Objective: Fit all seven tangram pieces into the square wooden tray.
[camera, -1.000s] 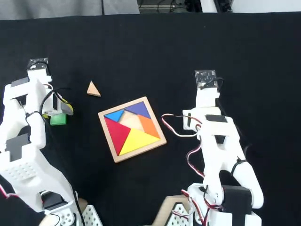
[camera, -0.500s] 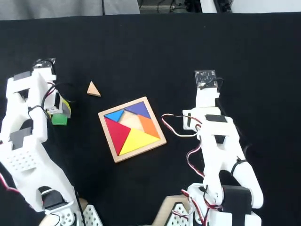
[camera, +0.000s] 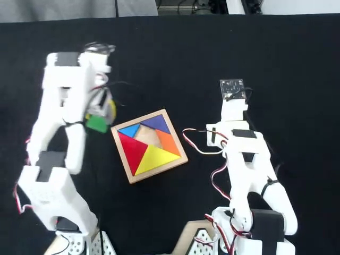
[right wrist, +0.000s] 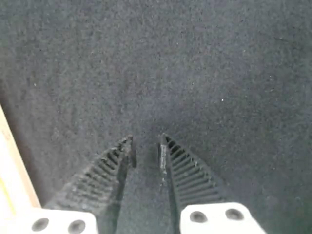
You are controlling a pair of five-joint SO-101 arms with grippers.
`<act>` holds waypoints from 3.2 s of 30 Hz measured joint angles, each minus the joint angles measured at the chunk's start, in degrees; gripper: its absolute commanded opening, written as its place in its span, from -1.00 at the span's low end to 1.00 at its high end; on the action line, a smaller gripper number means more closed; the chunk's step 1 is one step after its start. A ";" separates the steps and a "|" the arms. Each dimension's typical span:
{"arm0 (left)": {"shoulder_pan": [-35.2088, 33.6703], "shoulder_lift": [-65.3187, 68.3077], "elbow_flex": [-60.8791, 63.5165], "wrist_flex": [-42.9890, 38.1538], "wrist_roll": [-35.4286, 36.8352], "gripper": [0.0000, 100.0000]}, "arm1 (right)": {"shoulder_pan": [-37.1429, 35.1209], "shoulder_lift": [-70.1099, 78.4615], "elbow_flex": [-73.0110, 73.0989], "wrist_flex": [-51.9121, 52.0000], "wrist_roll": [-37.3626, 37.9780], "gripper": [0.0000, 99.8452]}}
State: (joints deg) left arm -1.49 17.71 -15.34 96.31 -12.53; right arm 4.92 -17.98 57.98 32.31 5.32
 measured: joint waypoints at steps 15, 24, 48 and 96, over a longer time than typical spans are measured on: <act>18.02 11.25 0.09 -10.90 17.23 -0.77 | 2.37 0.00 0.00 0.00 0.00 -0.83; 18.46 15.74 0.09 -11.69 19.34 -0.58 | 2.37 0.00 0.00 0.00 0.00 -0.83; 18.37 15.74 0.09 -14.07 15.38 -0.48 | 2.37 0.00 0.00 0.00 0.00 -0.83; -5.89 19.08 -9.23 -21.98 1.85 -0.38 | 1.76 0.00 0.00 0.00 0.00 -0.83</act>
State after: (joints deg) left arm -7.38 36.79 -24.57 74.33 -10.68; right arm 6.68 -17.98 57.98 32.31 5.32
